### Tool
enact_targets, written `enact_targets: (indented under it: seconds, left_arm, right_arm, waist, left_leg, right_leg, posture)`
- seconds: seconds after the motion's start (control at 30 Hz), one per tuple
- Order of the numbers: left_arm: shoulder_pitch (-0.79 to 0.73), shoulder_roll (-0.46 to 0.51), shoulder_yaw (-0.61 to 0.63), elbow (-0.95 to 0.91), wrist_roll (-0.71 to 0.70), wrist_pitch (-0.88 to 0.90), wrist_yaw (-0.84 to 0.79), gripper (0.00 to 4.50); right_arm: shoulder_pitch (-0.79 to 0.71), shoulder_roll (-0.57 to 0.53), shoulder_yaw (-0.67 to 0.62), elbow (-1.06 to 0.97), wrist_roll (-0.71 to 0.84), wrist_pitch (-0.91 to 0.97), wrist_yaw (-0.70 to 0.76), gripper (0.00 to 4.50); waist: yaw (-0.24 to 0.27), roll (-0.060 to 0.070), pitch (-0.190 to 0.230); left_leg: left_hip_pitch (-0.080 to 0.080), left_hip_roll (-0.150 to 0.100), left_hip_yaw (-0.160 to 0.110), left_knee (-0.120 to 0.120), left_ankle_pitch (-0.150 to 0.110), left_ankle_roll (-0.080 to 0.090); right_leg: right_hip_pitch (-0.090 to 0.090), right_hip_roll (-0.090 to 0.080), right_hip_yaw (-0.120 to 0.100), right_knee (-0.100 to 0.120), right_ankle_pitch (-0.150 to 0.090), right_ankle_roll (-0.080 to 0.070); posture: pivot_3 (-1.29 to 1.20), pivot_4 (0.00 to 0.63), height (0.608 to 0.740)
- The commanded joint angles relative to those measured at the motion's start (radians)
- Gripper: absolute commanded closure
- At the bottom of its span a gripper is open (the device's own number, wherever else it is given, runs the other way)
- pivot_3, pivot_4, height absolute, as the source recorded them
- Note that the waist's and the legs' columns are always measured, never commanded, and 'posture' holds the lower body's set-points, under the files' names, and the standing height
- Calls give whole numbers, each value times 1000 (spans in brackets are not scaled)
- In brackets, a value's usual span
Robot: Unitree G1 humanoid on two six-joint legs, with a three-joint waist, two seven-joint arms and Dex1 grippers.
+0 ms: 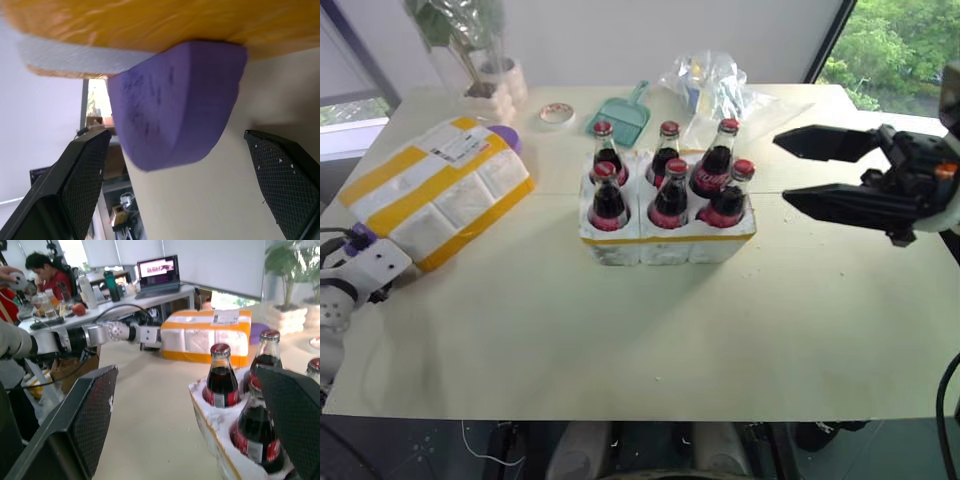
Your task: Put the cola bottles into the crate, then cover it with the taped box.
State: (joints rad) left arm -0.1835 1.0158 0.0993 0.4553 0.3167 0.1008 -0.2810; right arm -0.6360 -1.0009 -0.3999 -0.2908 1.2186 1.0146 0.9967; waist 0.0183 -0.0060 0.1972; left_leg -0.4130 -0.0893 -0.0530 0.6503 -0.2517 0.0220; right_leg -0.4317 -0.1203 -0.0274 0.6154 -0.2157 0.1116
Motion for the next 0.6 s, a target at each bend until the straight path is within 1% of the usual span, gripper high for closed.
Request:
enact_targets:
  seconds: [0.03, 0.07, 0.17, 0.3, 0.43, 0.5, 0.6]
  left_arm:
    - [-41, 0, -7, 42, -2, -46, -7, 1356]
    - [-47, 2, -11, 53, 3, -53, -4, 1958]
    - [-64, 9, -18, 74, 21, -62, 10, 3344]
    - [-61, 40, 4, 60, 30, -66, 29, 3344]
    - [-57, 104, 85, -23, 1, -54, 14, 3344]
    - [-81, 136, 118, -75, -13, -55, 0, 3344]
    - [-165, 168, 142, -156, -42, -45, -37, 3344]
  right_arm:
    - [-17, -26, -43, -10, 64, 17, -13, 0]
    - [-13, -31, -50, -18, 75, 20, -16, 0]
    - [-1, -32, -54, -42, 54, -4, -24, 0]
    - [23, -40, -54, -40, 42, -10, -19, 0]
    - [50, -90, -63, -3, 42, 16, 7, 0]
    - [68, -105, -60, -7, -7, -20, 19, 0]
    - [93, -109, -54, -3, -42, -43, 33, 0]
  waist:
    - [-4, -1, -1]
    - [-4, -1, -1]
    - [-3, 0, -1]
    - [-4, 0, -2]
    - [-5, 0, -2]
    - [-4, -2, -2]
    - [-1, -2, -2]
  left_leg:
    - [0, 0, 0, 0, 0, 0]
    - [0, 0, 0, 0, 0, 1]
    - [0, 0, 0, 0, 1, 1]
    - [0, 0, 0, 0, 1, 1]
    - [0, 0, 0, 0, 1, 1]
    - [-1, 0, 0, 0, 1, 1]
    - [-4, 0, 0, 1, 1, 1]
  right_leg:
    - [0, 0, 0, 0, 0, 0]
    - [0, 0, 0, 0, 0, 0]
    - [-1, 0, 0, 1, 0, 0]
    - [0, 0, 0, 2, 0, 0]
    - [0, 0, 0, 1, 0, 0]
    - [-1, 0, 0, 1, 0, 0]
    - [-3, 0, 0, 1, 0, 0]
  posture:
    - [0, 150, 738]
    - [0, 150, 738]
    - [0, 150, 738]
    - [0, 150, 738]
    - [0, 150, 738]
    - [0, 150, 738]
    - [0, 150, 738]
